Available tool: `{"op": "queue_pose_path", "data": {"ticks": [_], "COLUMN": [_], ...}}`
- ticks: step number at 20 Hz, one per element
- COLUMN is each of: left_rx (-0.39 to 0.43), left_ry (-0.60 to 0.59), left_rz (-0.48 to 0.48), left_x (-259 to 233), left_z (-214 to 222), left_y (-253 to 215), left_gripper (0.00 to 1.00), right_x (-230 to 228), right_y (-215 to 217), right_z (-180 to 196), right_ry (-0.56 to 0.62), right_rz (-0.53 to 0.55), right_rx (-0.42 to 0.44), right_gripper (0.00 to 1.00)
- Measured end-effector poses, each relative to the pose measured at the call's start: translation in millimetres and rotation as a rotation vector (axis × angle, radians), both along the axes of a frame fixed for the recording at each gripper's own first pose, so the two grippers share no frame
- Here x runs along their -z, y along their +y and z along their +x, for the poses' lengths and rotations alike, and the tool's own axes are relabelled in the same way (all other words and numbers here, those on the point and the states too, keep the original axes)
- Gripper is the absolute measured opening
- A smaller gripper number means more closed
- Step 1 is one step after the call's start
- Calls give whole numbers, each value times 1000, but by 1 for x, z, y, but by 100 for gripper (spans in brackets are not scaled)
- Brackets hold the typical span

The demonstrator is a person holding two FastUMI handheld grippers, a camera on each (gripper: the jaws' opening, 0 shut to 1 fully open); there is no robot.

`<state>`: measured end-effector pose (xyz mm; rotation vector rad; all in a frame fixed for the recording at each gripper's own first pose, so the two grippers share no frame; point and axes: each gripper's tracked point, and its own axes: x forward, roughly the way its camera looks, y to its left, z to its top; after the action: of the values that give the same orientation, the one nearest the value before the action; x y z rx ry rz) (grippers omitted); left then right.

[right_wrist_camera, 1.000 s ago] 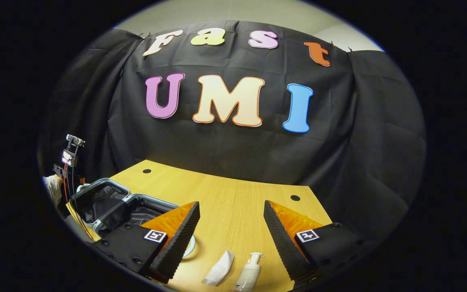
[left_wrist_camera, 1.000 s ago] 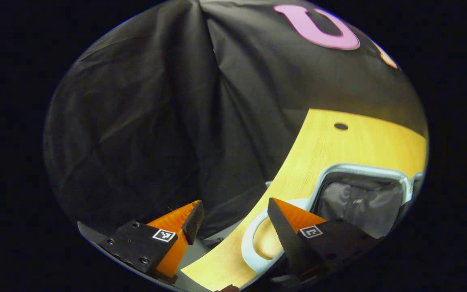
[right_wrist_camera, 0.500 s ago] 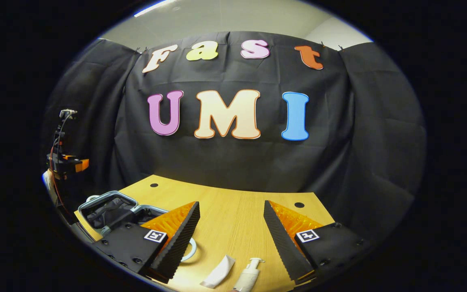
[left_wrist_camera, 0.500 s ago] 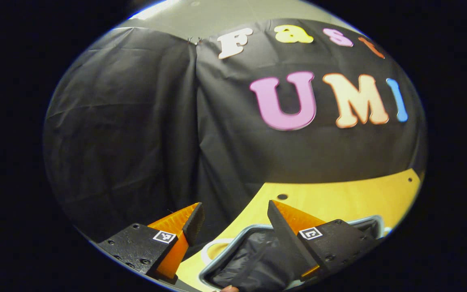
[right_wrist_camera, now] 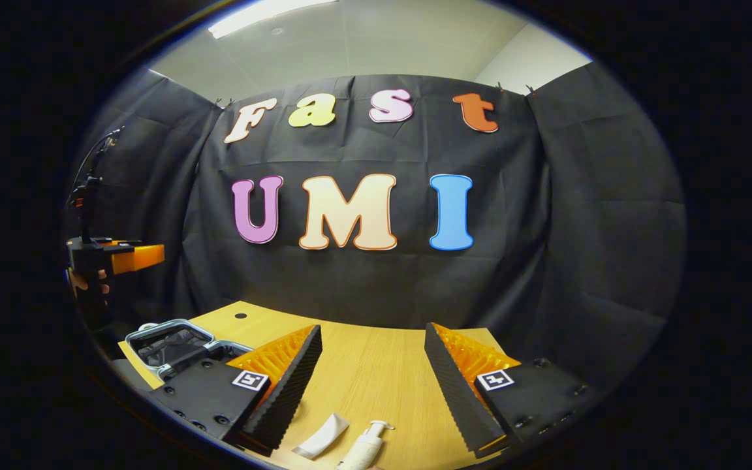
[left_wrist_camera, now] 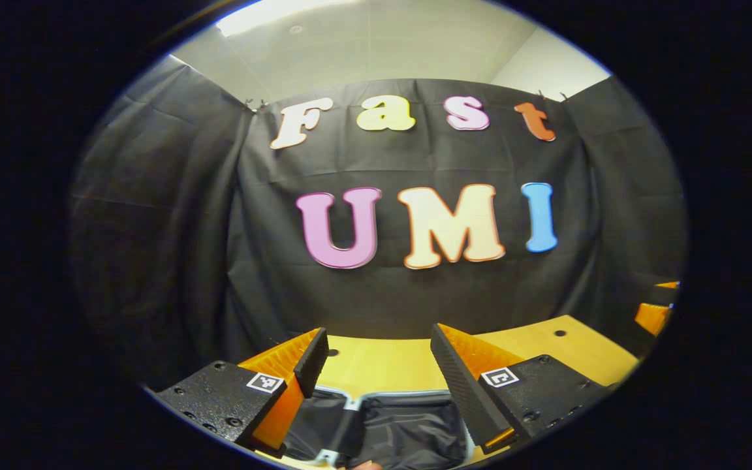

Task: First open the suitcase, pack the skin care products into it, and then close the suitcase.

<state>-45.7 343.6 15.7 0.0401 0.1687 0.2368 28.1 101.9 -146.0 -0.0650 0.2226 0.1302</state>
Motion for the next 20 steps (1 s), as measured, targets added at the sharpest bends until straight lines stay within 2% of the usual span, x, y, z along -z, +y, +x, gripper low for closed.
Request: {"op": "queue_pose_path", "data": {"ticks": [5,7,8,9,12,15,20], "left_rx": [71,106,128,152,229,288,365], "left_ry": [38,66,89,110,174,248,427], "left_rz": [-64,-99,-100,-98,-111,-155,-199], "left_x": [24,40,50,58,81,116,200], "left_z": [-1,-6,-5,-4,2,6,8], "left_y": [-83,-113,-127,-139,-171,-199,-240], "left_gripper": [94,94,94,94,94,95,94], "right_x": [-13,-2,4,8,30,58,69], "right_y": [-22,-27,-28,-30,-37,-45,-59], "right_z": [-20,-25,-26,-27,-30,-36,-40], "right_ry": [-33,-4,15,35,107,203,235], "right_rz": [62,64,61,64,48,29,10], "right_rx": [21,19,16,14,9,16,49], "right_gripper": [100,100,96,100,99,100,100]}}
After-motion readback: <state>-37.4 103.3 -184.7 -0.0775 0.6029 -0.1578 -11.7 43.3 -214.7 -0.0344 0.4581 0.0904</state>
